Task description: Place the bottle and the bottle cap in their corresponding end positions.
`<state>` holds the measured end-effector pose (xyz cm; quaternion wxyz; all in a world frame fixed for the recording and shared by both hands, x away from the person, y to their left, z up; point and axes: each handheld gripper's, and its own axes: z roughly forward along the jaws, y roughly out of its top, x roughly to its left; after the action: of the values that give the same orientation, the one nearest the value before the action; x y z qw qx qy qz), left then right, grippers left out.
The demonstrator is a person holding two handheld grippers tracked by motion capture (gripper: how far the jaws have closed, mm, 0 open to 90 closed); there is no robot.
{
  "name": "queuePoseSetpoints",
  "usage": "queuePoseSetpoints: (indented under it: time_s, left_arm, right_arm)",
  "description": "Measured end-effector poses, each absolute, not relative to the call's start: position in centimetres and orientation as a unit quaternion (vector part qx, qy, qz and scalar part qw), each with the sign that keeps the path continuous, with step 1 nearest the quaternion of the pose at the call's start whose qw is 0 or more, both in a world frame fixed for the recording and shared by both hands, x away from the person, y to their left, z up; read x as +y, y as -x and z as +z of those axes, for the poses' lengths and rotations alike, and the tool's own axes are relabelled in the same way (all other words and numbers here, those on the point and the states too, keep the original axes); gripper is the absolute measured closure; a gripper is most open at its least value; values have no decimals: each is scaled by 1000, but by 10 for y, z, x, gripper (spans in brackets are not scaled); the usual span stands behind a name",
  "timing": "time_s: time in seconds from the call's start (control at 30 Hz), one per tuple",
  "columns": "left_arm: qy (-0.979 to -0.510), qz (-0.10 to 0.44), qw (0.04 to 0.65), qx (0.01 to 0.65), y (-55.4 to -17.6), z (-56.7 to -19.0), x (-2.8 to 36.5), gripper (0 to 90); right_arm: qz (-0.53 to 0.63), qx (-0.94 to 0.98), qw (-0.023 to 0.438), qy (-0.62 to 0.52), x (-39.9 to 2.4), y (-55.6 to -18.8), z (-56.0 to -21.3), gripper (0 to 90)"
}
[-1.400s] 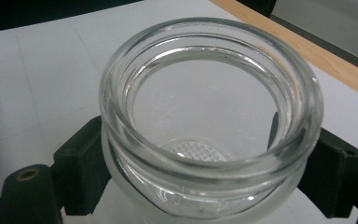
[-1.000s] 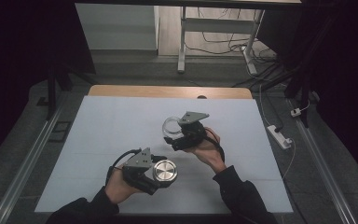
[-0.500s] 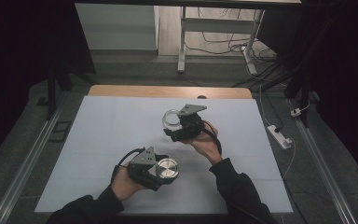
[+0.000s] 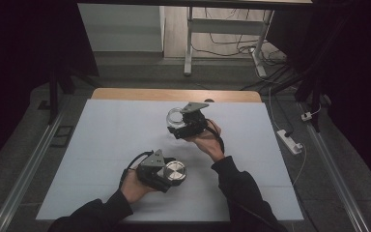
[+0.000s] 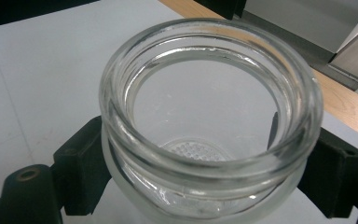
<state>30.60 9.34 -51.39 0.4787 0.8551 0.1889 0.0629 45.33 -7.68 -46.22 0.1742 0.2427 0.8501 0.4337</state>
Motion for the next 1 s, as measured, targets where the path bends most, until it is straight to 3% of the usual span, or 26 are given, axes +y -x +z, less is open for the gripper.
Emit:
queuePoseSetpoints:
  time_s: [1.0]
  left_arm:
    - [-882, 83, 415, 208, -330, -541, 80, 201]
  right_arm:
    - [411, 856, 177, -259, -62, -481, -498, 149]
